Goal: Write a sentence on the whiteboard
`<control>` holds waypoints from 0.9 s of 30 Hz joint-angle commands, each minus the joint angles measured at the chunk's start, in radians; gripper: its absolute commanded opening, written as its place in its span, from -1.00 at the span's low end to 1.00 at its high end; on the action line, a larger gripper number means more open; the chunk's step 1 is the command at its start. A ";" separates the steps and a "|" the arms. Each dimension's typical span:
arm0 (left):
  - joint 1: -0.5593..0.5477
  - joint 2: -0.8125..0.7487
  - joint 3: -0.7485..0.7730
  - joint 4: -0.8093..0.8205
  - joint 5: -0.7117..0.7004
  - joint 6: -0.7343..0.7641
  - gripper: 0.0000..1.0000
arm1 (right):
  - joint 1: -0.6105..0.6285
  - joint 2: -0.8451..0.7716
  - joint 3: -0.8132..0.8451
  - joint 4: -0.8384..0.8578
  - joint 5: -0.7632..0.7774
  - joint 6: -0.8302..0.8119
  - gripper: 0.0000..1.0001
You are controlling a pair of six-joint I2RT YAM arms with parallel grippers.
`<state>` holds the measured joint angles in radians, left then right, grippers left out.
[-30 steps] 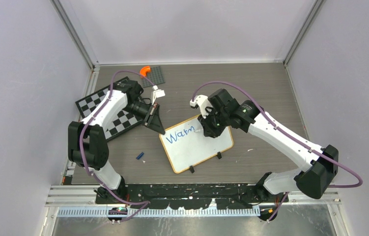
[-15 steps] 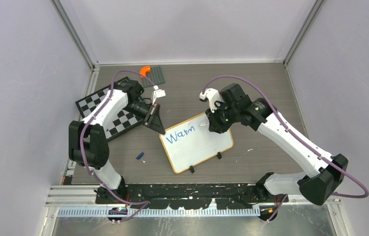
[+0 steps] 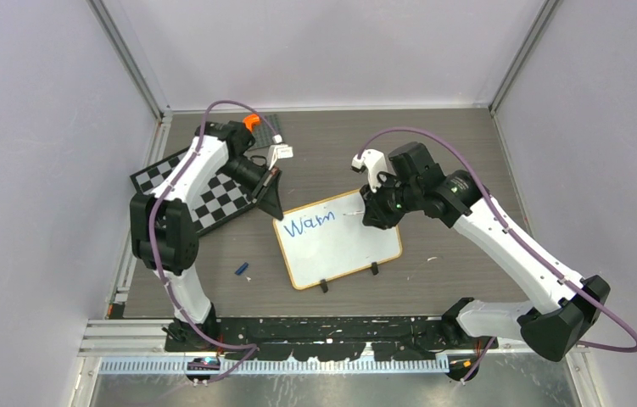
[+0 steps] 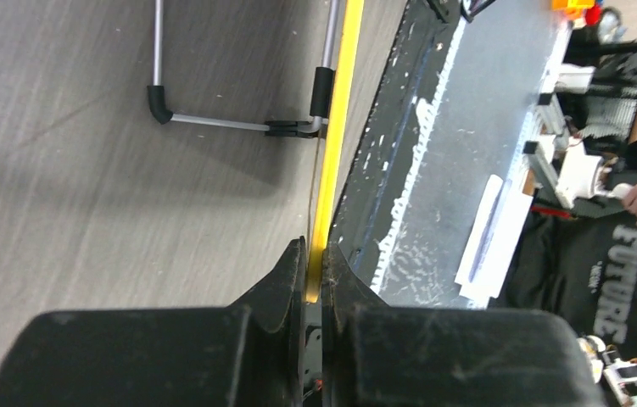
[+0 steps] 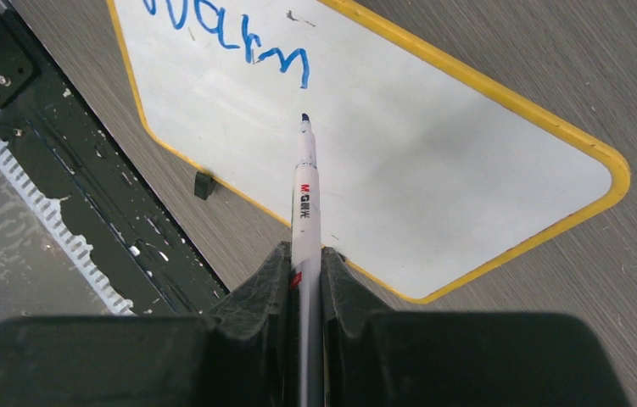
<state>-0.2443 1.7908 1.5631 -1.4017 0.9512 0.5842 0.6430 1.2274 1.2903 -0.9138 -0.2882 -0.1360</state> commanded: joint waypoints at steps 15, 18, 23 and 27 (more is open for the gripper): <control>-0.008 -0.102 0.011 0.125 -0.039 -0.085 0.03 | -0.006 -0.038 -0.031 0.113 0.064 0.057 -1.00; -0.018 -0.114 0.000 0.139 -0.028 -0.101 0.04 | -0.008 -0.036 -0.051 0.142 0.093 0.070 -1.00; -0.050 -0.098 0.004 0.145 -0.039 -0.114 0.03 | -0.005 -0.039 -0.074 0.172 0.083 0.085 -0.99; -0.098 -0.066 0.042 0.156 -0.066 -0.136 -0.03 | -0.004 -0.039 -0.079 0.162 0.058 0.085 -1.00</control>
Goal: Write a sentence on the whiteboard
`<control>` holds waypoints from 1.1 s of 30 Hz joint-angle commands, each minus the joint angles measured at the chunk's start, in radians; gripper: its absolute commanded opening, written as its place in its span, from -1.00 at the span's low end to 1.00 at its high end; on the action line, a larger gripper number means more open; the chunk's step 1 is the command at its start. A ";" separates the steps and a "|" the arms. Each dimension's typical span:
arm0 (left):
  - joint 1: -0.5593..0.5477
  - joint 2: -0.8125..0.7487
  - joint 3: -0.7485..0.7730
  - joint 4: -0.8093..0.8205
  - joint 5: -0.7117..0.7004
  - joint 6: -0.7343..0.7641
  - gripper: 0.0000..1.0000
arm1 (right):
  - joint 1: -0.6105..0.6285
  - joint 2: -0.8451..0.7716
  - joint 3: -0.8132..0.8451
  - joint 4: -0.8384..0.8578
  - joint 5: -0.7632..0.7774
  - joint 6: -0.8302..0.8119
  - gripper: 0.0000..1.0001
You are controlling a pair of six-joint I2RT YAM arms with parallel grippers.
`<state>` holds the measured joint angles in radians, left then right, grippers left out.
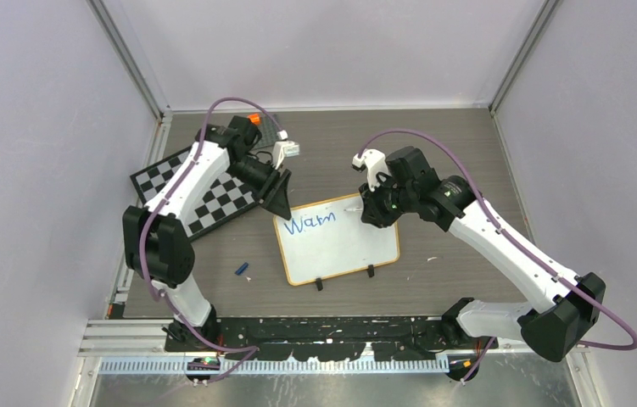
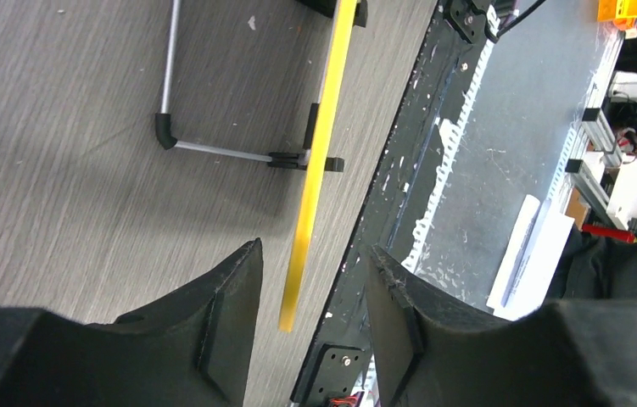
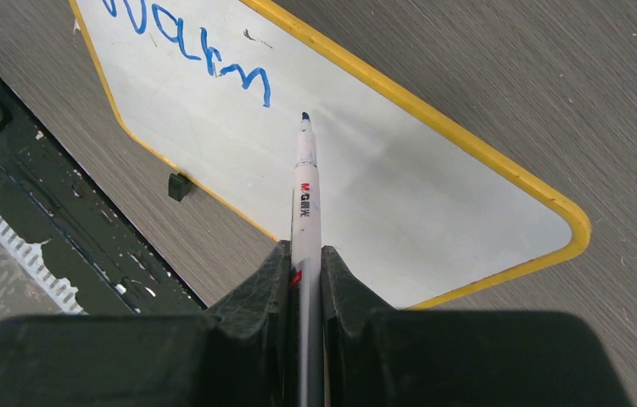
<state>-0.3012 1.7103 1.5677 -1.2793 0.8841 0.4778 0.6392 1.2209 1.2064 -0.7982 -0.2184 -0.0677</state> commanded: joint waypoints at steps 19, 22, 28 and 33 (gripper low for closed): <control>-0.246 0.192 0.242 0.110 -0.066 -0.157 -0.84 | 0.001 -0.097 -0.059 0.082 0.001 0.008 -1.00; -0.246 0.190 0.235 0.109 -0.065 -0.152 -0.99 | 0.001 -0.096 -0.067 0.103 0.006 0.012 -0.99; -0.249 0.194 0.228 0.101 -0.068 -0.140 -1.00 | 0.001 -0.084 -0.065 0.126 -0.004 0.017 -0.99; -0.251 0.198 0.224 0.098 -0.066 -0.134 -1.00 | 0.001 -0.063 -0.048 0.129 -0.020 0.017 -0.99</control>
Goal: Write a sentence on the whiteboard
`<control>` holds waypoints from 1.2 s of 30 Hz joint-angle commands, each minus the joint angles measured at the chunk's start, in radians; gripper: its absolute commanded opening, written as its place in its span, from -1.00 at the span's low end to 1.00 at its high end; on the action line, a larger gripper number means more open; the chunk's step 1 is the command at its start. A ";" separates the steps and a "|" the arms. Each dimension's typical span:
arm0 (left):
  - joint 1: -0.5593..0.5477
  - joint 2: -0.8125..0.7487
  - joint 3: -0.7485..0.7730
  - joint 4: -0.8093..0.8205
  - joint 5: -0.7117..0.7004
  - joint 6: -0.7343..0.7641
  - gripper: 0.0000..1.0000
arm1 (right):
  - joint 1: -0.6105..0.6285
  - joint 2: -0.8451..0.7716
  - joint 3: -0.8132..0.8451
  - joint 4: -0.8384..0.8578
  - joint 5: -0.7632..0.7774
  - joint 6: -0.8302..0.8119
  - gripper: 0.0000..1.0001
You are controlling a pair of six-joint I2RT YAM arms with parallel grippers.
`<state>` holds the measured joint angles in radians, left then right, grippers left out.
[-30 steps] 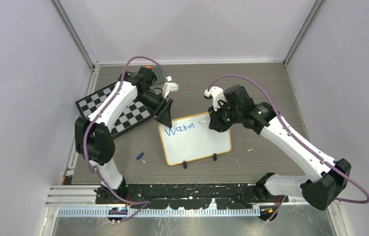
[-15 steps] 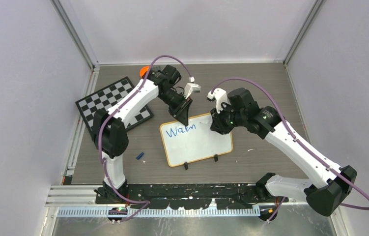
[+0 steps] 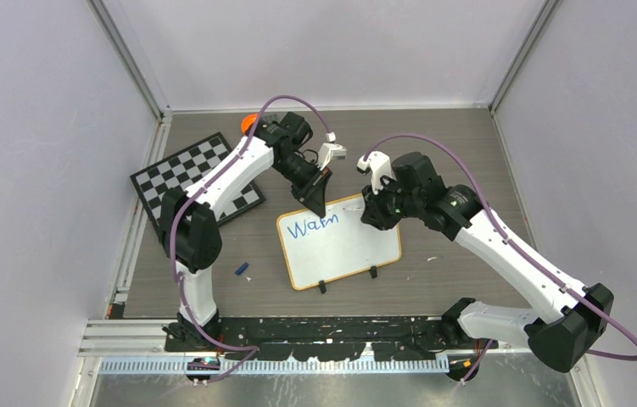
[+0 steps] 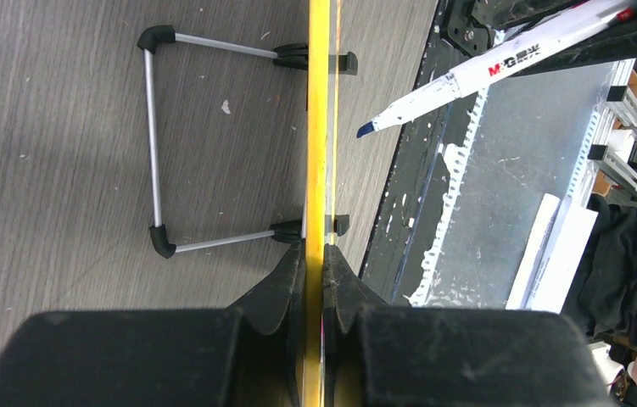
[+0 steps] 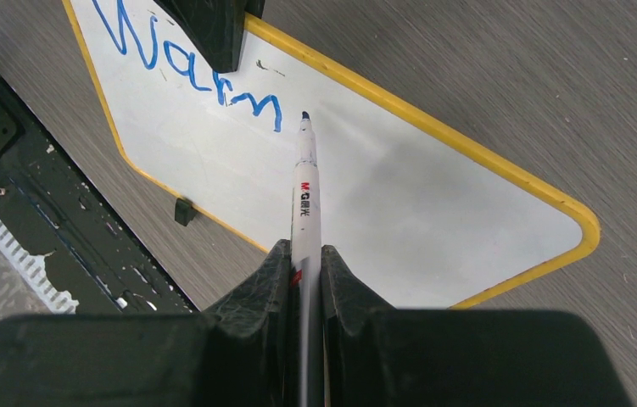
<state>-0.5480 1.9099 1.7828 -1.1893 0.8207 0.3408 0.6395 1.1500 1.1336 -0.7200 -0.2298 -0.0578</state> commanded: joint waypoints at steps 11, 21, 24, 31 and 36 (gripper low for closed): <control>-0.006 0.000 0.003 0.007 -0.006 0.009 -1.00 | 0.001 0.037 0.025 0.073 0.027 0.006 -0.99; -0.006 0.006 0.007 0.002 -0.012 0.014 -1.00 | 0.001 0.038 -0.025 0.048 0.051 -0.026 -1.00; -0.006 0.009 0.007 0.000 -0.014 0.018 -1.00 | 0.000 0.034 -0.044 0.037 0.039 -0.030 -0.99; -0.006 0.011 0.006 -0.002 -0.014 0.017 -1.00 | 0.003 0.022 -0.082 0.018 0.019 -0.045 -1.00; -0.007 0.011 0.007 -0.003 -0.014 0.016 -1.00 | 0.005 0.027 -0.078 0.015 0.017 -0.047 -1.00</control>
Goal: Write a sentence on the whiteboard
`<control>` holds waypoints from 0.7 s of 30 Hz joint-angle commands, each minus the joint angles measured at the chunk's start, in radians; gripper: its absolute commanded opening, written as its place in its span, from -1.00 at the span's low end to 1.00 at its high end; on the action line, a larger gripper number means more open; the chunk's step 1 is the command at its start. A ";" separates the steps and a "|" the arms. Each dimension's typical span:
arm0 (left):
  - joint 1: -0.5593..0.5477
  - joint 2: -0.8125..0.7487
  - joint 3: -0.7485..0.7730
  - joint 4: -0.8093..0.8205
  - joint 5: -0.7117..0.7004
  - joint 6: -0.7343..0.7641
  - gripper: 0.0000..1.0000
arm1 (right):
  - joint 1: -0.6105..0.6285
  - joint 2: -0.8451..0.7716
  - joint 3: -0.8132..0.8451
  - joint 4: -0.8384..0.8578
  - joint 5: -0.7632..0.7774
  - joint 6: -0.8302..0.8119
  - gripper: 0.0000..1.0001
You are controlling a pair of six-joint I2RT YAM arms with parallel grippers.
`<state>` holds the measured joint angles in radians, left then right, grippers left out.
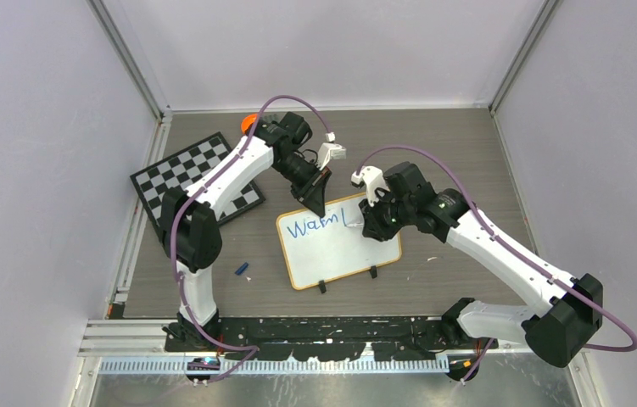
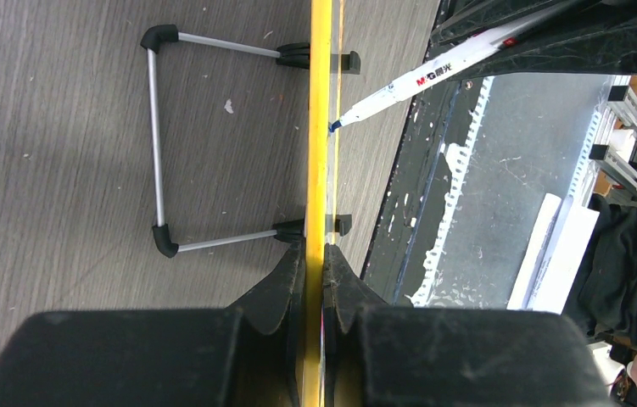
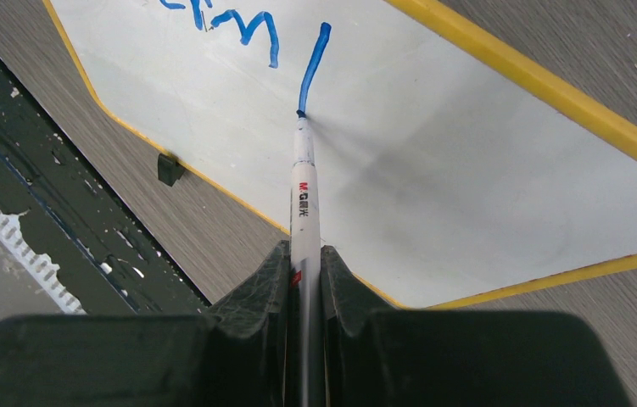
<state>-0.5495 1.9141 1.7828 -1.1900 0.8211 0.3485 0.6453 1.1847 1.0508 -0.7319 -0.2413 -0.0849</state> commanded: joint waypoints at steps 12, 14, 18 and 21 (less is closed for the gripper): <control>-0.007 0.014 0.009 -0.002 -0.014 0.007 -1.00 | -0.001 0.009 0.065 0.035 0.031 -0.013 -0.99; -0.007 0.013 0.007 -0.002 -0.014 0.007 -1.00 | 0.000 0.013 0.071 0.037 0.039 -0.012 -0.99; -0.007 0.011 0.008 -0.002 -0.014 0.006 -1.00 | -0.001 0.018 0.082 0.036 0.058 -0.014 -1.00; -0.007 0.011 0.009 -0.002 -0.015 0.007 -1.00 | -0.001 0.016 0.091 0.030 0.074 -0.019 -1.00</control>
<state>-0.5499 1.9148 1.7828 -1.1900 0.8223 0.3481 0.6464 1.1988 1.0878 -0.7387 -0.2291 -0.0860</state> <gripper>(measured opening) 0.080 0.194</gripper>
